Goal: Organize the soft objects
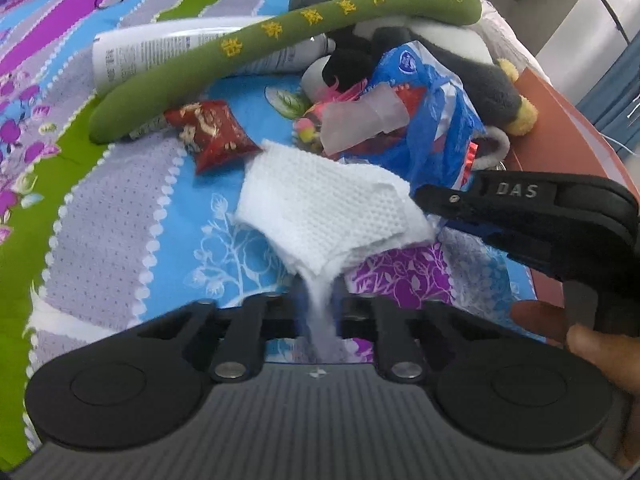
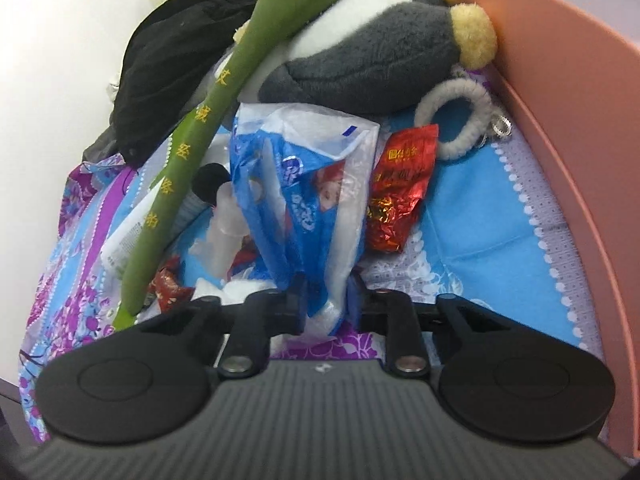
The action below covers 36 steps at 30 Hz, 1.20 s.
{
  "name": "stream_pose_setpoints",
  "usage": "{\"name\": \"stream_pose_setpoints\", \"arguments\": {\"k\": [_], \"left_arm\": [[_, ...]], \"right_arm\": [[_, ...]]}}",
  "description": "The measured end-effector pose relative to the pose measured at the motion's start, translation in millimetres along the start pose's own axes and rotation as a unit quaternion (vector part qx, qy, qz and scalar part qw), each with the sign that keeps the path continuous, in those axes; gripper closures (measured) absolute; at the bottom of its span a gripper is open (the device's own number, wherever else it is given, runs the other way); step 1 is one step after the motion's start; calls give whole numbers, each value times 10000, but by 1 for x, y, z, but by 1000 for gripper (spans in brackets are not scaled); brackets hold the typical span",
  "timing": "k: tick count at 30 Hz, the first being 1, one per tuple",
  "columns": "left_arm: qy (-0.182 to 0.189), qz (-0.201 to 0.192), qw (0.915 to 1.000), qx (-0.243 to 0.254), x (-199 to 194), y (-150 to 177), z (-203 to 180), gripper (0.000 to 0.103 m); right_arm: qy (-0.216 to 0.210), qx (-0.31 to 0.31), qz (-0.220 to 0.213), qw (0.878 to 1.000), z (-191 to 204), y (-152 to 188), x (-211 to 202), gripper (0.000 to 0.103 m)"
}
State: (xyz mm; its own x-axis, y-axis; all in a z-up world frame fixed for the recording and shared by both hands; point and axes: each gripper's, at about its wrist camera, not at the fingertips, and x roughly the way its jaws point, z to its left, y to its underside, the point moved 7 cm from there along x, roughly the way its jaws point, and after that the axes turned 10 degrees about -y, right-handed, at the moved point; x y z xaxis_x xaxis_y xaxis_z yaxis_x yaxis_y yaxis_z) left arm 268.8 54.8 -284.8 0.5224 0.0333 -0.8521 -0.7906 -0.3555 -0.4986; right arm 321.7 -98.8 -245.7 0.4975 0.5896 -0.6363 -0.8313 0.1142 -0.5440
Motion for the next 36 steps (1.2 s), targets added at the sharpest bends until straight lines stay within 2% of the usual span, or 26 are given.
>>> {"name": "stream_pose_setpoints", "arguments": {"k": [7, 16, 20, 22, 26, 33, 35, 36], "left_arm": [[52, -168, 9998, -70, -29, 6, 5, 95], [114, -342, 9993, -114, -73, 25, 9, 96], [83, -388, 9992, 23, -92, 35, 14, 96], [63, -344, 9994, 75, -98, 42, 17, 96], [17, -220, 9996, 153, -106, 59, 23, 96], [-24, 139, 9996, 238, -102, 85, 26, 94], [23, 215, 9993, 297, -100, 90, 25, 93], [14, 218, 9993, 315, -101, 91, 26, 86]], "right_arm": [[11, -184, -43, 9998, 6, 3, -26, 91], [173, -492, -142, 9985, 9, 18, -71, 93], [53, -467, -92, 9989, 11, 30, -94, 93], [26, -620, -56, 9981, 17, 38, -105, 93], [-116, -524, 194, 9984, 16, 62, -121, 93], [159, -720, 372, 9966, 5, 88, -143, 90], [178, -673, 342, 9970, 2, 88, -148, 86], [253, -668, 328, 9969, 0, 88, -150, 79]]}}
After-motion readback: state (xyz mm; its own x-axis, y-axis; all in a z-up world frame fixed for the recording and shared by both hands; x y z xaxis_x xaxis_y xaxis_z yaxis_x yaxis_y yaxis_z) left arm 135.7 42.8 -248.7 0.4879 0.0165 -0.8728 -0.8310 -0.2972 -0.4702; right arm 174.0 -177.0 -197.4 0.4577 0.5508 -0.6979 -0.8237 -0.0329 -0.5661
